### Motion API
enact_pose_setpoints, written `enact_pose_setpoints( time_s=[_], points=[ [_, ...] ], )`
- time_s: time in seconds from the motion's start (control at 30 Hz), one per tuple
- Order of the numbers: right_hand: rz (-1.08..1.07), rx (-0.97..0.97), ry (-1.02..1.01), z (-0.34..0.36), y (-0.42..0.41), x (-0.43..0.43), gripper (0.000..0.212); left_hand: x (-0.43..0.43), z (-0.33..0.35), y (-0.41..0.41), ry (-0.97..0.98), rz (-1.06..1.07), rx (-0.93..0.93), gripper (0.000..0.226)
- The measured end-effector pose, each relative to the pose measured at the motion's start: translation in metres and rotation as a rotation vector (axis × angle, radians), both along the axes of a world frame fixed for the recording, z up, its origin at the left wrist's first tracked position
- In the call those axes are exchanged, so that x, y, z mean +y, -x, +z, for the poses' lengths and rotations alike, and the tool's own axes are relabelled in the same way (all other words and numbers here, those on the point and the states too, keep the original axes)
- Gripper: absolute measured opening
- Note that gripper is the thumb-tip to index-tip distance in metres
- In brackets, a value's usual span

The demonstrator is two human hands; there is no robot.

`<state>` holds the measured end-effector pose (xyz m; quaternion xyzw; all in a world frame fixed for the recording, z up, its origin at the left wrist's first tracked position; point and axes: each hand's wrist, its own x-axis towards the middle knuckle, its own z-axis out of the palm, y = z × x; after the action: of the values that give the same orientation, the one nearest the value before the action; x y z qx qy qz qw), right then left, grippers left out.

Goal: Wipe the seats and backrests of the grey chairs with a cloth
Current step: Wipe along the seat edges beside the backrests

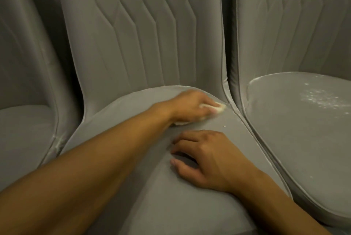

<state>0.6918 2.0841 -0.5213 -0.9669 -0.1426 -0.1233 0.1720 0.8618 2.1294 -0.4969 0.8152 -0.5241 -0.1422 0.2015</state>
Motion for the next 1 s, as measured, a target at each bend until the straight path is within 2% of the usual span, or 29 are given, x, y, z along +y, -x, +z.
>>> enact_pose_setpoints(
  time_s=[0.07, 0.17, 0.33, 0.47, 0.57, 0.67, 0.83, 0.9, 1.0],
  points=[
    [0.01, 0.005, -0.024, 0.001, 0.0, -0.001, 0.036, -0.026, 0.011, 0.026, -0.078, -0.135, 0.061, 0.037],
    [-0.002, 0.006, 0.0, 0.001, -0.001, -0.001, 0.036, -0.046, 0.019, 0.041, -0.139, -0.212, 0.03, 0.036],
    [-0.028, -0.038, -0.062, -0.003, 0.002, -0.001, 0.032, -0.046, 0.011, 0.062, -0.047, -0.303, 0.089, 0.035],
    [-0.011, 0.009, -0.038, 0.0, 0.002, -0.001, 0.035, -0.022, 0.015, 0.035, 0.017, -0.26, -0.063, 0.037],
    [-0.023, -0.009, -0.019, 0.0, 0.002, -0.002, 0.032, 0.027, 0.012, -0.002, 0.0, -0.105, -0.199, 0.036],
    [-0.021, -0.026, -0.017, -0.001, 0.003, -0.003, 0.029, 0.087, 0.003, -0.04, -0.007, 0.183, -0.294, 0.037],
    [-0.009, -0.029, -0.008, -0.001, 0.002, -0.003, 0.027, 0.157, -0.011, -0.083, -0.157, 0.74, -0.421, 0.047],
    [-0.005, -0.026, 0.003, -0.002, 0.002, -0.004, 0.026, 0.16, -0.016, -0.087, -0.225, 0.8, -0.497, 0.053],
    [0.0, -0.03, 0.014, -0.004, 0.001, -0.006, 0.025, 0.15, -0.019, -0.092, -0.229, 0.811, -0.508, 0.055]
  ],
)
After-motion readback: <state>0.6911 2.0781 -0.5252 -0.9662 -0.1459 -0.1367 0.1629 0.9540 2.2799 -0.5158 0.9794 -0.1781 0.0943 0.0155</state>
